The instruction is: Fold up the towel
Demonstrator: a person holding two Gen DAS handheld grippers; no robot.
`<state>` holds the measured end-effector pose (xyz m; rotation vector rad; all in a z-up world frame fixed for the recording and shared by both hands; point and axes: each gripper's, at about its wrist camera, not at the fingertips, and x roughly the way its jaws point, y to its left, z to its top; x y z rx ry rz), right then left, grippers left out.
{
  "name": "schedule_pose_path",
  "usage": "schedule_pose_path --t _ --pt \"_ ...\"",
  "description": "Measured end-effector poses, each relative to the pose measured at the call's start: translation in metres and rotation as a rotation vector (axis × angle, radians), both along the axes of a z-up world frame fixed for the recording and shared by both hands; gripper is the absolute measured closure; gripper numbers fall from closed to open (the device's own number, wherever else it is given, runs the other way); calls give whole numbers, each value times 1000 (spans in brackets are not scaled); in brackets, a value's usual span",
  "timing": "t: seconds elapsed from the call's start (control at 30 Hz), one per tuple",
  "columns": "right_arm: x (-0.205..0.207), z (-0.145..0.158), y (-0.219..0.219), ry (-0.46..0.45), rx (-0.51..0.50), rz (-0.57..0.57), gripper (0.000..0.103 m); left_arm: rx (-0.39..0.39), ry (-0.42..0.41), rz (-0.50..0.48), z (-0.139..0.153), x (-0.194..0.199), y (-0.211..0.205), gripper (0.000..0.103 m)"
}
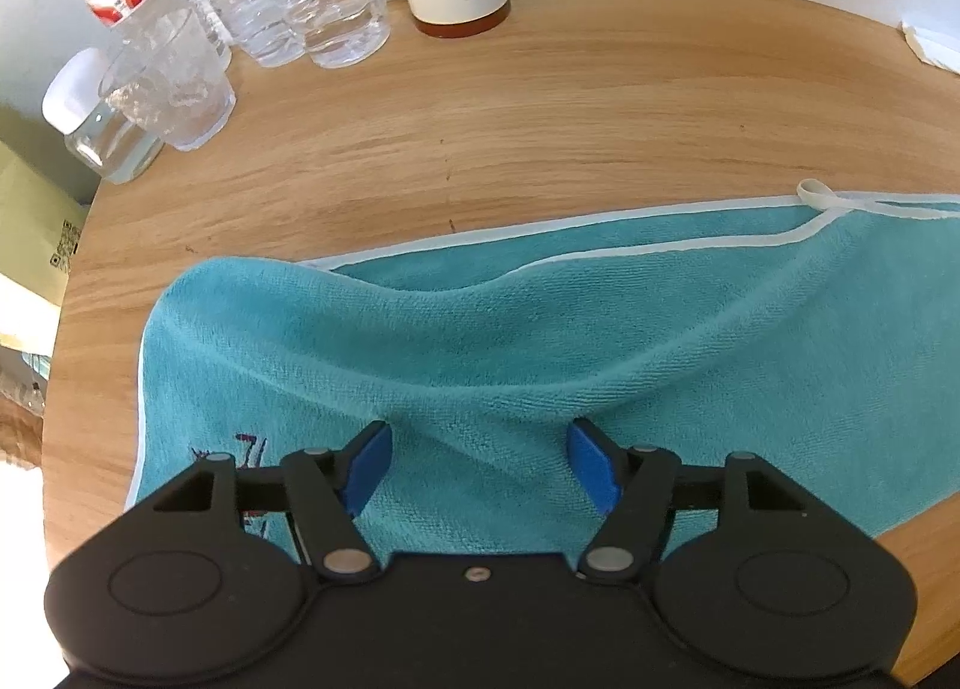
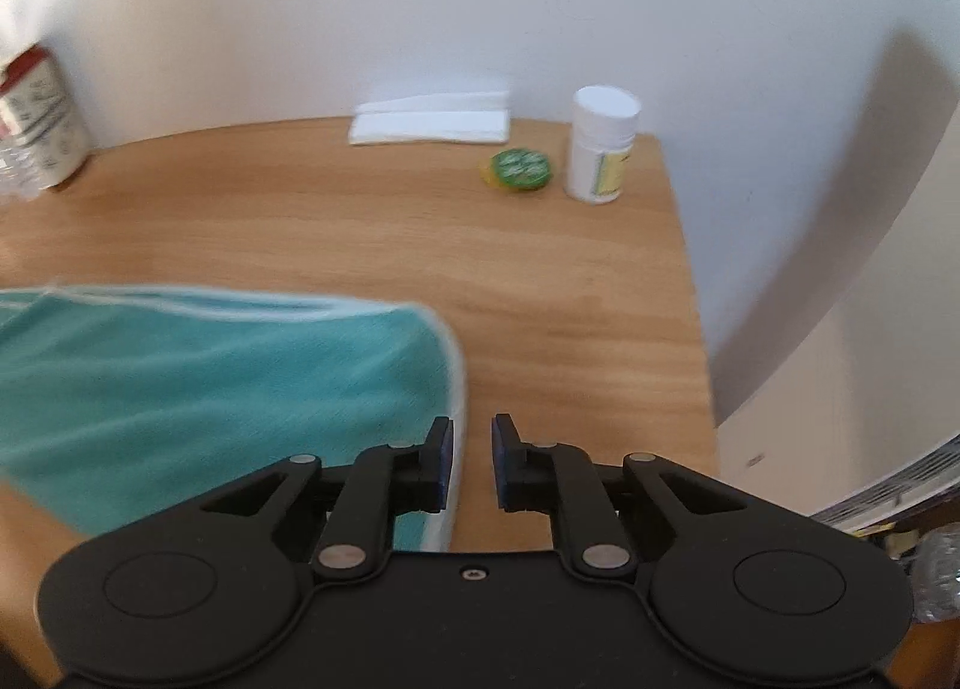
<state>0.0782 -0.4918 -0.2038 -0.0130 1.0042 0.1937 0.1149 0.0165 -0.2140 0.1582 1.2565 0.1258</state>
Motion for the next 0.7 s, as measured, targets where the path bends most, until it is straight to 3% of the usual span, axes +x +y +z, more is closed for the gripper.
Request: schedule_pose_path --t 0.3,0.37,0.53,0.7 --pt "-15 -22 9 45 2 37 88 -16 10 16 0 2 4 35" --pt "-14 -23 8 56 -21 40 84 -11 11 15 0 2 3 33" --pt "-2 -17 18 97 -98 72 84 -8 9 45 1 2 6 33" --pt "15 12 32 -11 -126 131 84 1 -71 58 19 -3 12 37"
